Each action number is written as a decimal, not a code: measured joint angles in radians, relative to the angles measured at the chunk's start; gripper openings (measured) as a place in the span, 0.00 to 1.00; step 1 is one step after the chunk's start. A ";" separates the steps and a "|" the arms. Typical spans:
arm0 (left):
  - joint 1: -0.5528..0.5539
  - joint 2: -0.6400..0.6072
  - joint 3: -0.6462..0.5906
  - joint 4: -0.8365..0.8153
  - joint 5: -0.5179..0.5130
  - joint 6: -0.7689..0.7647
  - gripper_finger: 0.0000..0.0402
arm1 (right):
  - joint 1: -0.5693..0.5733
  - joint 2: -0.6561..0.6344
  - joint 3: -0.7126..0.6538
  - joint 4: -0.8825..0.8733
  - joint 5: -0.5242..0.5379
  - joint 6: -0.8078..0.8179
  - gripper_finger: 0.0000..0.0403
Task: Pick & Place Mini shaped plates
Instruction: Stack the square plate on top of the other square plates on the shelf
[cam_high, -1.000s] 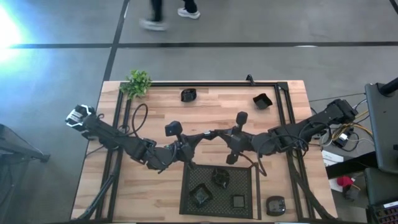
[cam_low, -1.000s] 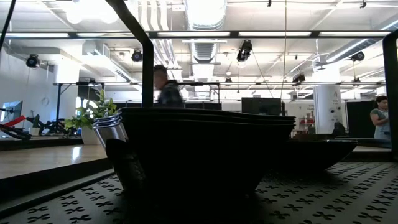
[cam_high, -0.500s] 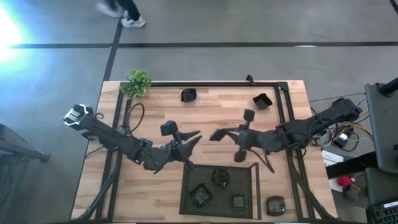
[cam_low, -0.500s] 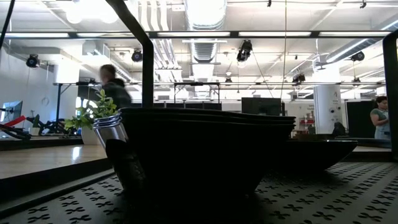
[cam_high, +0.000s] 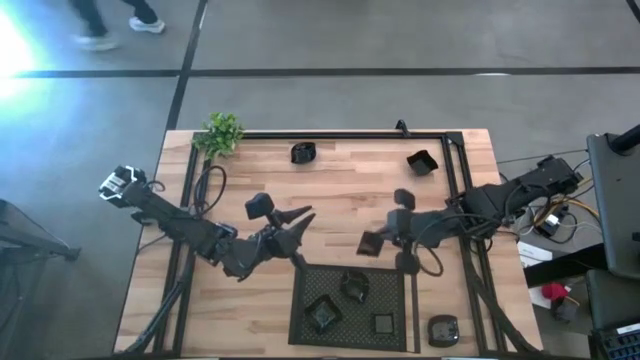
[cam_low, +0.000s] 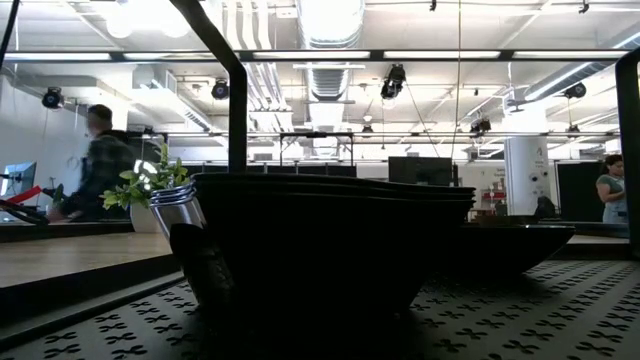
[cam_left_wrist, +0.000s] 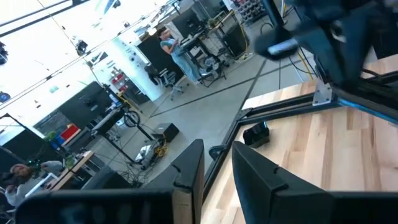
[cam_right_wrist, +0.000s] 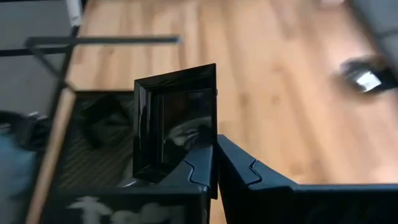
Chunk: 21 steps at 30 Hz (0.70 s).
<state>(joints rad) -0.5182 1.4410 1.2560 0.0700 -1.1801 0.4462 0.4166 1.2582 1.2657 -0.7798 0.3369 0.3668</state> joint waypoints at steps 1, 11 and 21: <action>0.000 0.000 0.000 -0.001 0.000 0.000 0.20 | 0.000 0.006 -0.005 -0.001 -0.030 0.026 0.03; -0.001 0.000 0.000 -0.049 0.003 -0.006 0.20 | 0.007 0.130 0.006 -0.065 -0.230 0.264 0.03; -0.001 0.000 0.000 -0.111 0.004 -0.038 0.20 | 0.053 0.251 0.024 -0.083 -0.338 0.414 0.03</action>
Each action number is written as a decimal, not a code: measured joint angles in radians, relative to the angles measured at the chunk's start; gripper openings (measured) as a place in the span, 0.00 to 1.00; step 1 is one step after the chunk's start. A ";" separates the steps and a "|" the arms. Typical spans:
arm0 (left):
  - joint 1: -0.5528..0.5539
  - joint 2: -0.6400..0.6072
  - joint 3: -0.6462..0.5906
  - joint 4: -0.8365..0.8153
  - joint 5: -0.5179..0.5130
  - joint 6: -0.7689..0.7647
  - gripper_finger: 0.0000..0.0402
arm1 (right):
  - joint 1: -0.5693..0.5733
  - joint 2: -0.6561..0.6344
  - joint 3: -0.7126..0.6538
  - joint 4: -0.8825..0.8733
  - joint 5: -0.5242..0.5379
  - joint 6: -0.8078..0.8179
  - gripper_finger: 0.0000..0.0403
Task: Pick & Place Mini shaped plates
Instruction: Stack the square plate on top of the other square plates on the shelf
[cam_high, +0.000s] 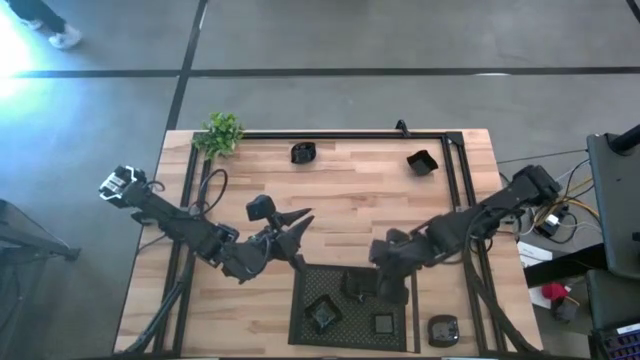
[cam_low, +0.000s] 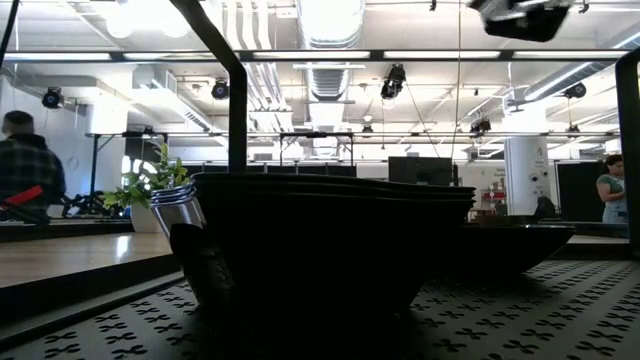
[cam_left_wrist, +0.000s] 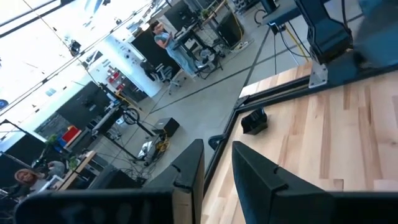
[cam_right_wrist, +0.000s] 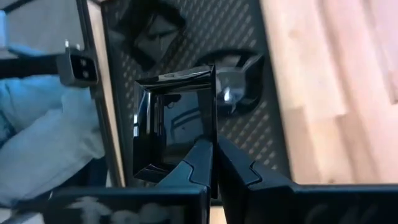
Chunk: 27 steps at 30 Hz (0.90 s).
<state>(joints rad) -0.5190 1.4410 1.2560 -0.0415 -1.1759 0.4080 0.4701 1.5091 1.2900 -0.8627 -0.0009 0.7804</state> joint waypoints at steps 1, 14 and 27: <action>0.000 0.000 0.000 -0.003 0.000 -0.001 0.20 | 0.007 0.012 0.000 0.000 -0.009 0.011 0.03; 0.000 0.000 0.000 -0.005 0.000 -0.025 0.20 | 0.097 0.191 0.000 0.005 -0.068 0.088 0.03; 0.000 0.000 0.000 -0.005 0.000 -0.026 0.20 | 0.150 0.283 0.007 0.029 -0.116 0.137 0.03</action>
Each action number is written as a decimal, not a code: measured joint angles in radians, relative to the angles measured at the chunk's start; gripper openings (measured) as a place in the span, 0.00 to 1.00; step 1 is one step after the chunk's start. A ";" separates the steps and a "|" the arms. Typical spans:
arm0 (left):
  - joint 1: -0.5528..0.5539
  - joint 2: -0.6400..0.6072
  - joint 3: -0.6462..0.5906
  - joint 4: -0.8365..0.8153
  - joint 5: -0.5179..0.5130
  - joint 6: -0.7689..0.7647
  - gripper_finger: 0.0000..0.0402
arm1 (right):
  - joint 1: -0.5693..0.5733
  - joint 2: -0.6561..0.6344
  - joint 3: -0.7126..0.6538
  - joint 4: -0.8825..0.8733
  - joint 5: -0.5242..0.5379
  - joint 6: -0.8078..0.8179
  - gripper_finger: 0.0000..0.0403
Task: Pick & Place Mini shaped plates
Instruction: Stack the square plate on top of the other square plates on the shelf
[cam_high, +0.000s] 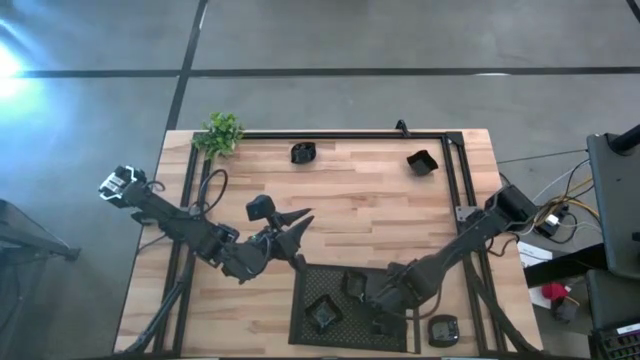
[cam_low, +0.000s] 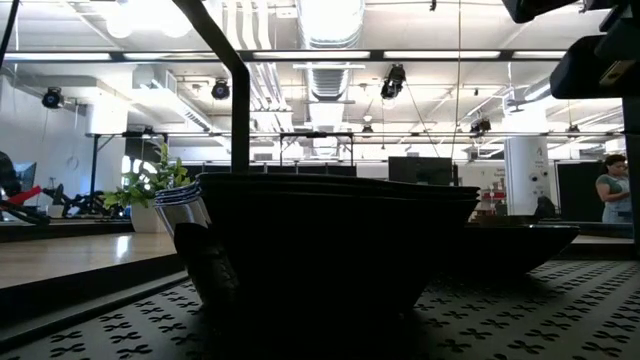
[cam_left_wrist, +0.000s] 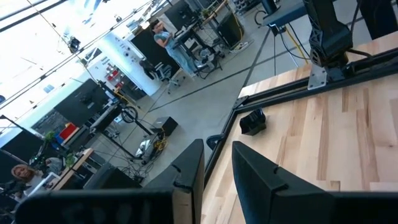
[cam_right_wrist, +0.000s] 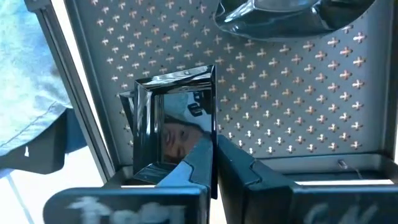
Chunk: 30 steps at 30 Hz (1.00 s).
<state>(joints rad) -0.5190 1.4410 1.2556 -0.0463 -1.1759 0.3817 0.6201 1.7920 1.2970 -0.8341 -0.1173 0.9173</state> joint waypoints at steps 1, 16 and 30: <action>0.000 0.000 0.000 0.000 0.000 0.000 0.20 | 0.000 0.002 0.001 0.003 0.000 0.000 0.03; 0.000 0.000 0.000 0.000 0.000 0.007 0.20 | 0.006 0.009 0.001 0.014 -0.069 -0.064 0.03; 0.000 0.000 0.000 0.000 0.000 0.008 0.20 | 0.013 0.009 0.001 0.078 -0.076 -0.117 0.11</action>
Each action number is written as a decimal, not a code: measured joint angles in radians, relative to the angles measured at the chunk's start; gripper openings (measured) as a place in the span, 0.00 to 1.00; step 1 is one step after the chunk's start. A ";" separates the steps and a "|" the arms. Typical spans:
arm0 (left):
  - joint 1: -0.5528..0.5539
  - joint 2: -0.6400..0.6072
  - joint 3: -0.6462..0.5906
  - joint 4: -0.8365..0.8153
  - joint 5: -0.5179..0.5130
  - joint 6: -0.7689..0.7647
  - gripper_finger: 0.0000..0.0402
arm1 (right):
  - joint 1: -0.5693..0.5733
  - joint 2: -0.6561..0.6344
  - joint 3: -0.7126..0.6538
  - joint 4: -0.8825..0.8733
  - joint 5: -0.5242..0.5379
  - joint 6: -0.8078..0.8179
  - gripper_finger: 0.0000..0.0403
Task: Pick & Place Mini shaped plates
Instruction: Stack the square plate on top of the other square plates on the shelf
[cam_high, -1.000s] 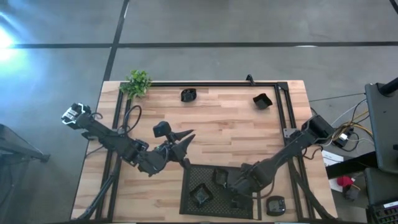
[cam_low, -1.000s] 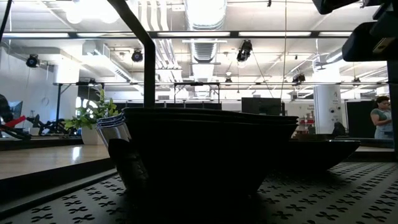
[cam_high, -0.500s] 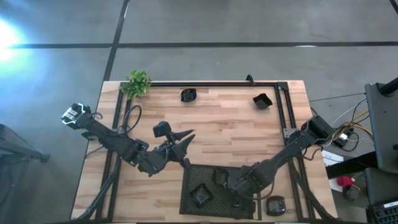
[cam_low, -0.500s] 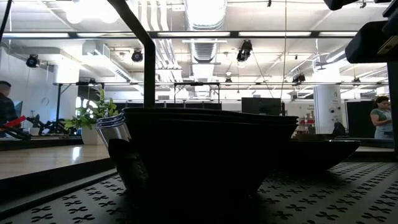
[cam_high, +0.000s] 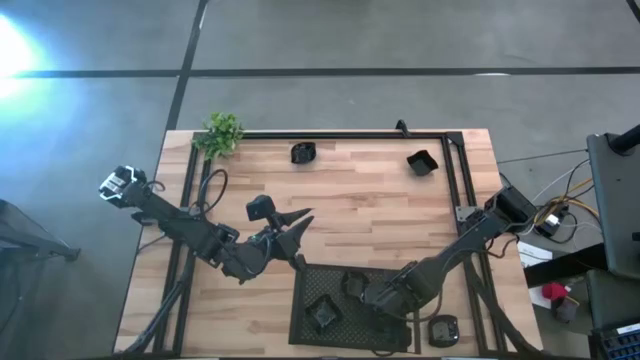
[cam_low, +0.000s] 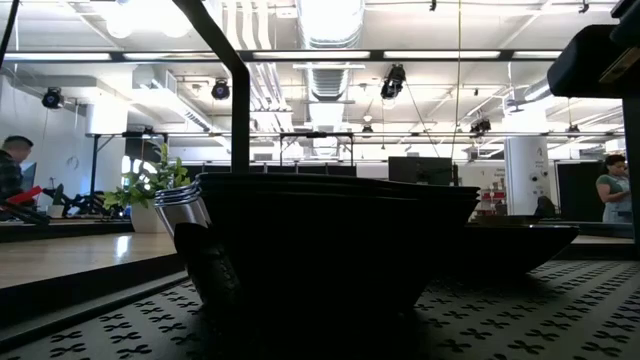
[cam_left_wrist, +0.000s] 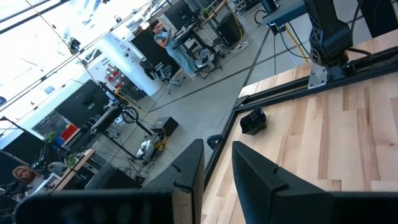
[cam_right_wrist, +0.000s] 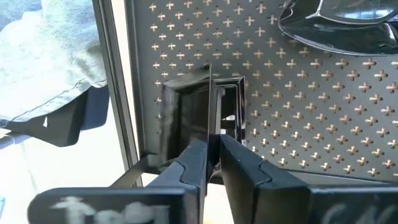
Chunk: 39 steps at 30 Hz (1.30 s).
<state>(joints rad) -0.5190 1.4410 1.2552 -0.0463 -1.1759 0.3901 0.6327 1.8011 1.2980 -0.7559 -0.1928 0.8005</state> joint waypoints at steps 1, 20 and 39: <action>0.000 0.000 0.000 0.000 0.000 0.000 0.20 | 0.000 0.000 0.000 0.000 0.000 0.000 0.12; 0.000 0.000 0.000 0.000 0.000 0.000 0.20 | 0.000 0.000 0.000 0.008 0.000 -0.002 0.14; 0.000 0.000 0.000 0.000 0.000 0.009 0.20 | 0.000 -0.015 0.018 0.003 0.044 -0.081 0.13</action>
<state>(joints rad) -0.5190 1.4410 1.2552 -0.0463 -1.1760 0.3992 0.6323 1.7866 1.3161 -0.7531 -0.1486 0.7191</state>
